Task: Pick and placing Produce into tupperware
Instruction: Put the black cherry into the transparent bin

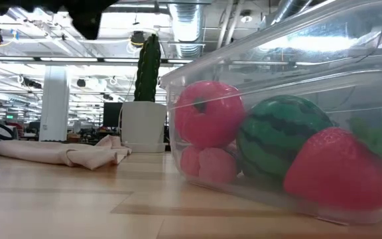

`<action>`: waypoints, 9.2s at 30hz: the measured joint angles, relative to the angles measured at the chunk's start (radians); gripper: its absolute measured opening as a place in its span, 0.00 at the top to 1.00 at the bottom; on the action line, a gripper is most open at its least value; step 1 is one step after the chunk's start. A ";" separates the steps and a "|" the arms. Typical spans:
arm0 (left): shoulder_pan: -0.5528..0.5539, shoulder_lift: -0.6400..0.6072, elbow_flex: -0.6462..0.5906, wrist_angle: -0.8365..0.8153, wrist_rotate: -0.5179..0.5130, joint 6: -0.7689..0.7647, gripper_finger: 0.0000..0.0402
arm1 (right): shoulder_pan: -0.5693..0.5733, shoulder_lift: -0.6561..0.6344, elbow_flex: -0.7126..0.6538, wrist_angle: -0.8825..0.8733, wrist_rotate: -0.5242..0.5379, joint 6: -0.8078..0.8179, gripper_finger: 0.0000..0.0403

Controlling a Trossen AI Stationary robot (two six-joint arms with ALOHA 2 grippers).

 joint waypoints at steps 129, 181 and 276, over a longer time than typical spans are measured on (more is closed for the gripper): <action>-0.047 -0.588 -0.376 -0.251 -0.132 -0.112 0.52 | -1.335 1.277 0.480 0.877 -1.009 -1.442 0.24; -0.048 -0.587 -0.376 -0.274 -0.124 -0.146 0.52 | -1.289 1.308 0.479 0.876 -0.829 -1.435 0.29; 0.516 0.041 -0.011 -0.376 -0.162 -0.347 0.52 | -0.057 -0.273 -0.533 1.479 -0.235 -1.224 0.77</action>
